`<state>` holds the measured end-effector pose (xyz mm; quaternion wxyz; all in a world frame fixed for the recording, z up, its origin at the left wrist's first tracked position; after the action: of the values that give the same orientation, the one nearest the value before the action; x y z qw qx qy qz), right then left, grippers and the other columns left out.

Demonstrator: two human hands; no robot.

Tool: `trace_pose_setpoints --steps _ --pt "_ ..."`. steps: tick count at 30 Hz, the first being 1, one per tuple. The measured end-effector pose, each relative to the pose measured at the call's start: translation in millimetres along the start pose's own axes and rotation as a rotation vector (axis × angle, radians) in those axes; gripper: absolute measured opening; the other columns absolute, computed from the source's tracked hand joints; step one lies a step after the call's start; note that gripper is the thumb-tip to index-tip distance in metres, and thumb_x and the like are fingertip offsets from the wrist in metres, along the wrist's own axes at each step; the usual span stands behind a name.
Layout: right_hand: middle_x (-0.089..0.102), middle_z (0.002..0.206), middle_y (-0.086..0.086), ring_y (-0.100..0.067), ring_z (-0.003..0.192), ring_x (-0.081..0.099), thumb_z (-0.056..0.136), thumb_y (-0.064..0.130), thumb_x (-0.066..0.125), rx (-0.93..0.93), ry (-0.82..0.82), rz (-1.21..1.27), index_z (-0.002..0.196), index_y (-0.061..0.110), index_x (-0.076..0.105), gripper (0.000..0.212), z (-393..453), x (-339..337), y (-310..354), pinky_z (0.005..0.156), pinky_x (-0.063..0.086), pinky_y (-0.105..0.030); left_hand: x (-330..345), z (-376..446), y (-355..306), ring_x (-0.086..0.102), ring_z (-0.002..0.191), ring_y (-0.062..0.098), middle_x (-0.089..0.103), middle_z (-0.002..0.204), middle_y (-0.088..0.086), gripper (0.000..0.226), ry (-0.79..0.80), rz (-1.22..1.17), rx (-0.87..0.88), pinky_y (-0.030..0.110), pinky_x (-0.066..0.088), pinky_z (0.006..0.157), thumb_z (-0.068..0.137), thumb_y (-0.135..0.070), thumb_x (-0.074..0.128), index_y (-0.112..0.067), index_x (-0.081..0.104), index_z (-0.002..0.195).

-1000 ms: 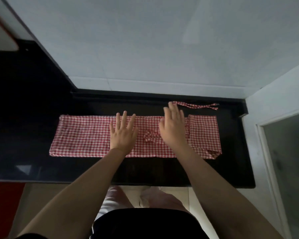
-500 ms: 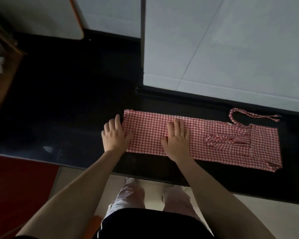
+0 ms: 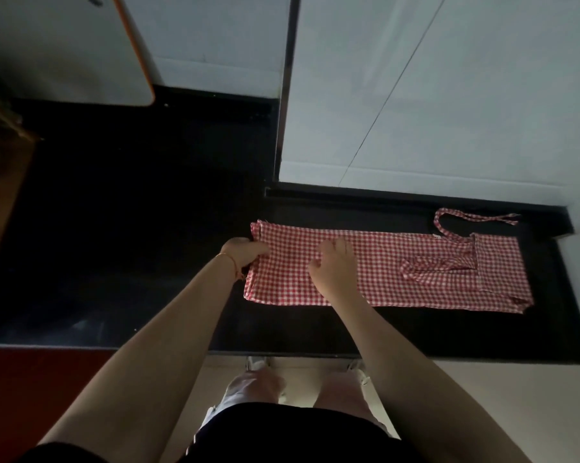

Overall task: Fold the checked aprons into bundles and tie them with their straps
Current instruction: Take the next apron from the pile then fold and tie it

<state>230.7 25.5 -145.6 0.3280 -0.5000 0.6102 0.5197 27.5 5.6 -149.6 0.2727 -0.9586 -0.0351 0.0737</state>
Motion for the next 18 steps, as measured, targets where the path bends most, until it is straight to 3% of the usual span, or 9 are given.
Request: trace_pose_setpoints --steps 1,2,4,5,7,10,14,16,18 --pt "0.06 0.101 -0.002 -0.02 0.098 0.057 0.096 0.028 0.057 0.061 0.008 0.221 0.098 0.015 0.062 0.014 -1.2 -6.8 7.0 0.088 0.05 -0.033 1.5 -2.4 -3.7 0.069 0.093 0.024 0.072 0.105 0.011 0.018 0.018 -0.012 0.016 0.039 0.057 0.08 0.086 -0.013 0.068 -0.007 0.068 0.103" --pt "0.059 0.086 0.0 -0.02 0.085 0.058 0.098 0.03 0.054 0.154 0.076 0.489 0.09 0.014 0.062 0.02 -3.2 -12.2 15.4 0.076 0.05 -0.03 4.9 -5.1 -6.7 0.069 0.098 0.027 0.072 0.109 0.013 0.019 0.058 -0.046 0.024 0.042 0.057 0.088 0.087 -0.013 0.066 -0.006 0.067 0.105" --pt "0.063 0.084 0.004 -0.019 0.084 0.064 0.099 0.049 0.05 0.288 0.327 0.887 0.093 0.021 0.063 0.032 -5.3 -23.9 32.8 0.076 0.051 -0.029 15.2 -14.4 -15.7 0.068 0.104 0.03 0.071 0.114 0.016 0.024 0.164 -0.113 0.044 0.044 0.055 0.093 0.09 -0.018 0.064 -0.006 0.067 0.112" --pt "0.068 0.091 0.004 -0.019 0.091 0.067 0.094 0.06 0.05 0.278 0.458 0.939 0.103 0.025 0.065 0.039 -5.4 -29.0 39.4 0.082 0.053 -0.032 21.0 -19.7 -20.3 0.068 0.104 0.03 0.071 0.114 0.016 0.028 0.207 -0.125 0.058 0.044 0.056 0.093 0.092 -0.023 0.063 -0.007 0.067 0.114" --pt "0.069 0.109 0.006 -0.017 0.102 0.066 0.086 0.061 0.061 0.183 0.6 0.875 0.121 0.029 0.062 0.047 -7.4 -41.4 40.9 0.088 0.05 -0.033 35.8 -33.5 -31.5 0.069 0.104 0.029 0.071 0.112 0.015 0.037 0.294 -0.126 0.072 0.041 0.058 0.088 0.096 -0.038 0.058 -0.008 0.065 0.116" --pt "0.067 0.111 0.008 -0.009 0.096 0.061 0.091 0.036 0.067 0.195 0.523 0.737 0.124 0.026 0.061 0.036 -5.3 -61.7 13.8 0.078 0.045 -0.025 61.3 -52.1 -49.0 0.07 0.098 0.03 0.071 0.11 0.016 0.046 0.357 -0.118 0.085 0.038 0.061 0.076 0.1 -0.048 0.045 -0.008 0.063 0.113" --pt "0.068 0.105 0.004 -0.014 0.093 0.065 0.098 0.026 0.056 0.373 0.388 0.786 0.116 0.018 0.062 0.02 -3.4 -98.0 -33.4 0.075 0.048 -0.029 96.4 -57.7 -75.7 0.066 0.065 0.022 0.071 0.091 0.012 0.033 0.022 -0.121 0.229 0.034 0.058 0.064 0.099 -0.032 0.046 -0.005 0.066 0.096" --pt "0.071 0.1 0.0 -0.018 0.09 0.069 0.098 0.021 0.053 0.451 0.362 0.779 0.109 0.012 0.064 0.017 1.3 -121.8 -59.6 0.079 0.054 -0.031 121.2 -60.5 -89.2 0.058 0.064 0.019 0.066 0.08 0.007 0.03 -0.142 -0.085 0.347 0.034 0.051 0.064 0.093 -0.027 0.046 -0.005 0.063 0.083" --pt "0.072 0.096 -0.005 -0.02 0.086 0.07 0.095 0.014 0.052 0.505 0.335 0.721 0.105 0.011 0.065 0.017 10.4 -147.2 -90.0 0.079 0.057 -0.031 155.9 -68.8 -101.6 0.046 0.063 0.019 0.054 0.068 0.004 0.025 -0.209 -0.018 0.476 0.032 0.039 0.059 0.09 -0.024 0.046 -0.008 0.057 0.074"
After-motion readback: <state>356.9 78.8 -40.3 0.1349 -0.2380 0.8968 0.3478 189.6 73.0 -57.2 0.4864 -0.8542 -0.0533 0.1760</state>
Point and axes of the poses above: each hand's wrist, its own z-axis towards the middle knuckle, its own x-axis out of the palm, y = z × x, the point moved 3 cm from there along z, towards the middle knuckle
